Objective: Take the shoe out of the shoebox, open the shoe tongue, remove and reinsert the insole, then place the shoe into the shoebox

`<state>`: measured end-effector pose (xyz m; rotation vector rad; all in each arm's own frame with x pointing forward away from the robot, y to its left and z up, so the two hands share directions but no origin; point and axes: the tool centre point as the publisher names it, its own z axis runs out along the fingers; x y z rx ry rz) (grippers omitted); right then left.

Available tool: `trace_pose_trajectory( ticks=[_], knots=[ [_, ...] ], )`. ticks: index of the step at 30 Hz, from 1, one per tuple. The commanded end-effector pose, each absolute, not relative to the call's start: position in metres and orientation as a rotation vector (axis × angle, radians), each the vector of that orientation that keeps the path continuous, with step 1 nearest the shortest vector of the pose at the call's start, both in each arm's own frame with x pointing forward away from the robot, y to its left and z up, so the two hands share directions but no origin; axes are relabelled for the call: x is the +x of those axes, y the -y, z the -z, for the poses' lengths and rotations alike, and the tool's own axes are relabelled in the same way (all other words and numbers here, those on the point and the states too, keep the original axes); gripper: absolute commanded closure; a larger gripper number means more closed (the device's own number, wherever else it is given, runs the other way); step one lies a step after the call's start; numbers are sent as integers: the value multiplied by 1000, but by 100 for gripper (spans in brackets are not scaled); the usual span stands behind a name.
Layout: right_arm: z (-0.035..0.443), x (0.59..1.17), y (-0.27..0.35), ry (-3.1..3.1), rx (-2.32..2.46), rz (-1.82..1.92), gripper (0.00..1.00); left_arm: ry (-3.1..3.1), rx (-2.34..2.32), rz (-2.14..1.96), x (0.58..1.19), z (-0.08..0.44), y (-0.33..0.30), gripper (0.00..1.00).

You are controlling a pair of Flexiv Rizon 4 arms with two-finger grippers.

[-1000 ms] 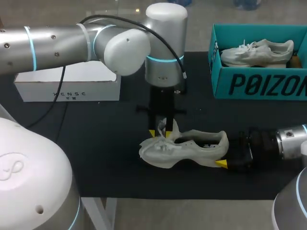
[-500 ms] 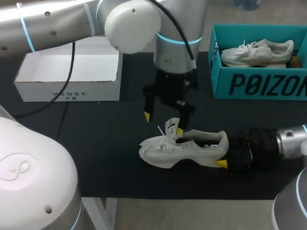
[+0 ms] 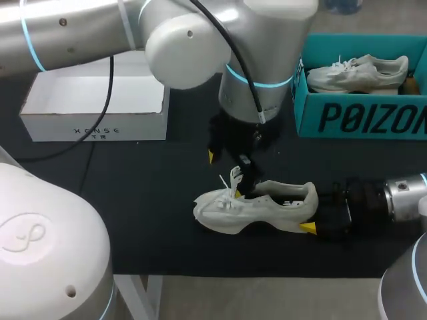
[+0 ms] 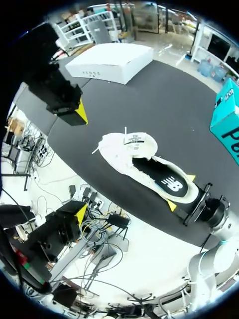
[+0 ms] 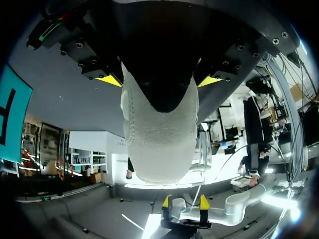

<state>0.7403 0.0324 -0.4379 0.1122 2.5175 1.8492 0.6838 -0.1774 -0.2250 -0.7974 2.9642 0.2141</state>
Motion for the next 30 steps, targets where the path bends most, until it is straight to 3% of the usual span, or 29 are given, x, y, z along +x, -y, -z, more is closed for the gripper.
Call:
trace_pose_trajectory(
  ticks=[1,10,11,12,13,30],
  knots=[
    [442,738,-34,-2519,115,-1845,100,-2973,-162,-196,681,224,178,0],
    [442,738,-34,-2519,115,-1845,100,-2969,-84,-167,681,222,191,0],
    [442,738,-34,-2519,115,-1845,100,-2954,-78,-151,680,221,195,22],
    [442,738,-34,-2519,115,-1845,100,-2980,-54,-128,681,221,200,67],
    [442,738,-34,-2519,115,-1845,100,-2987,-40,-123,682,221,204,100],
    [442,738,-34,-2519,115,-1845,100,-3034,247,-17,682,254,280,100]
  ],
)
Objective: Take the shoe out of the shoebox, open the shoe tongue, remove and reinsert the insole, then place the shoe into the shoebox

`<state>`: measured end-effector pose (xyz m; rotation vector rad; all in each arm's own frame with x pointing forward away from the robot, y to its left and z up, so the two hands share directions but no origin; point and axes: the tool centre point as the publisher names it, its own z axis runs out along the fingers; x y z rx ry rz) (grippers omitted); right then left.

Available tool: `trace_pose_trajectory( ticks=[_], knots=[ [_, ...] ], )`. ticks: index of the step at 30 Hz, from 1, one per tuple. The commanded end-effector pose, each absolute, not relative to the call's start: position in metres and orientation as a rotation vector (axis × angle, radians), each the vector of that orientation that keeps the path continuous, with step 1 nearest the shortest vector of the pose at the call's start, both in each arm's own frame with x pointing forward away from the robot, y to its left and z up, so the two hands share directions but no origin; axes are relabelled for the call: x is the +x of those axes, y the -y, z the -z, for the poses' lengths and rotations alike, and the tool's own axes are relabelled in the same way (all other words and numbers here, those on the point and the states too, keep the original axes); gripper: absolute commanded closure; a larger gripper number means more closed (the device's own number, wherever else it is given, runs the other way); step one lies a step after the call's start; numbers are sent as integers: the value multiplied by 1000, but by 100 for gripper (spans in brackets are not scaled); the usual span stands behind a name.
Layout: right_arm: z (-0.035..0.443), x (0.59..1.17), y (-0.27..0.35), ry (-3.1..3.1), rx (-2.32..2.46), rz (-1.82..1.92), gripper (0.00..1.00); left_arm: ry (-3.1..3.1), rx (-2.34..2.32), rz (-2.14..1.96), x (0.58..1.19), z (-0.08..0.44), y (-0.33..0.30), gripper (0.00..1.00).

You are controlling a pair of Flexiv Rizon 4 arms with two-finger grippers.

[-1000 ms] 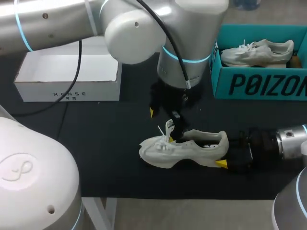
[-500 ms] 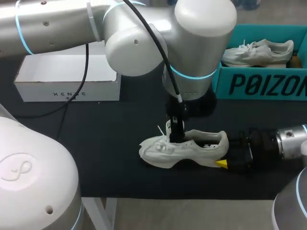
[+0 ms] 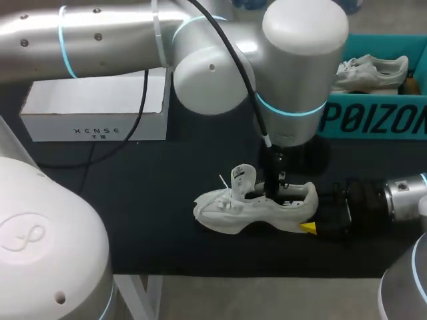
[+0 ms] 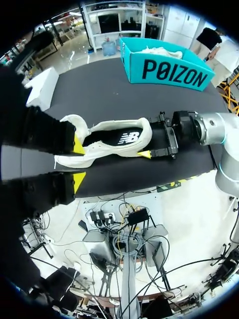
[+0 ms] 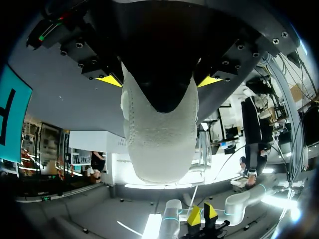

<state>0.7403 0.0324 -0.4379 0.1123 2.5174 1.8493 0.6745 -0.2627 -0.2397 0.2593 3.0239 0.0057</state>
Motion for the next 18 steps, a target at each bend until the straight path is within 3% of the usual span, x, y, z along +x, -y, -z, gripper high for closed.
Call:
trace_pose_trajectory(
  ticks=[1,18],
  knots=[
    [442,738,-34,-2519,115,-1845,100,-3035,244,-18,685,257,282,100],
    [442,738,-34,-2519,115,-1845,100,-3055,252,27,721,315,291,100]
  ],
)
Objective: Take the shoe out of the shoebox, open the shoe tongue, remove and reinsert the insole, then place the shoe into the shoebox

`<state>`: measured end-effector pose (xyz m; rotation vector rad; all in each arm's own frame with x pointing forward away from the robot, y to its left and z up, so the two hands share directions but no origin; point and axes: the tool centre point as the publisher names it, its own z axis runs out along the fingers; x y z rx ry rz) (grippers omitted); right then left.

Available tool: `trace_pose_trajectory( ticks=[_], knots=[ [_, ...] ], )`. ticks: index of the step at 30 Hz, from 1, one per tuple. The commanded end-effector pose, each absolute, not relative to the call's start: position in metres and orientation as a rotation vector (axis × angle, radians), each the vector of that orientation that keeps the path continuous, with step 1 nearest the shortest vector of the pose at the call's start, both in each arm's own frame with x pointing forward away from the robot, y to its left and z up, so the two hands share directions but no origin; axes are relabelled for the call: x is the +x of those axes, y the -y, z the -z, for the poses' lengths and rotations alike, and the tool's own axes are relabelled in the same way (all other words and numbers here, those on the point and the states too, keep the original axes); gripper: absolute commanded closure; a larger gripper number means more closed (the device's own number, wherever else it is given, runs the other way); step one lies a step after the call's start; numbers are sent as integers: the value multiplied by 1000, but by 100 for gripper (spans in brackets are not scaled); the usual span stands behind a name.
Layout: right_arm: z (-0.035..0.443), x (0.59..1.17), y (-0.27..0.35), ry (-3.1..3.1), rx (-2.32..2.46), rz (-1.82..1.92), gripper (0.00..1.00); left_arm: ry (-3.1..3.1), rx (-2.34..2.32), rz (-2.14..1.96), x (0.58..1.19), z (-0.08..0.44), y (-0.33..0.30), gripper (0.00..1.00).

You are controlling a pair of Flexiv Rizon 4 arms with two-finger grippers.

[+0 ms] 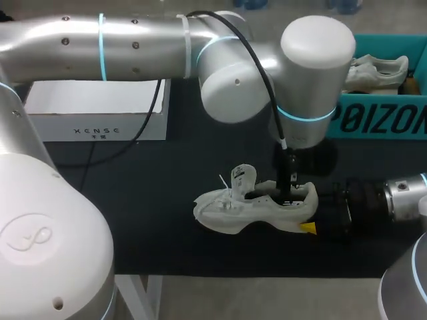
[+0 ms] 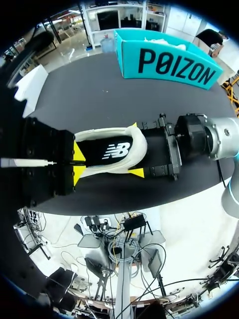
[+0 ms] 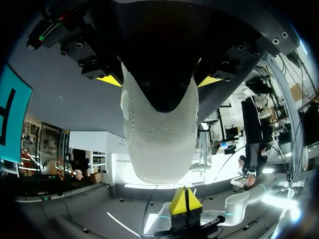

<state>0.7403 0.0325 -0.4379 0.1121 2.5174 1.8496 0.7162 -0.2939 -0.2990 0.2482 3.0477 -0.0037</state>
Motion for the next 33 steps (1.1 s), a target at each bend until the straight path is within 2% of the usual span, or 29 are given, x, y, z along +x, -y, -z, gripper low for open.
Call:
trace_pose_trajectory(
  ticks=[1,11,23,33],
  knots=[
    [442,738,-34,-2519,115,-1845,100,-3056,250,29,722,318,291,100],
    [442,738,-34,-2519,115,-1845,100,-3084,227,-8,733,346,294,100],
    [442,738,-34,-2519,115,-1845,100,-3114,254,-96,715,373,286,100],
    [442,738,-34,-2519,115,-1845,100,-3117,265,-87,715,376,286,100]
  ],
)
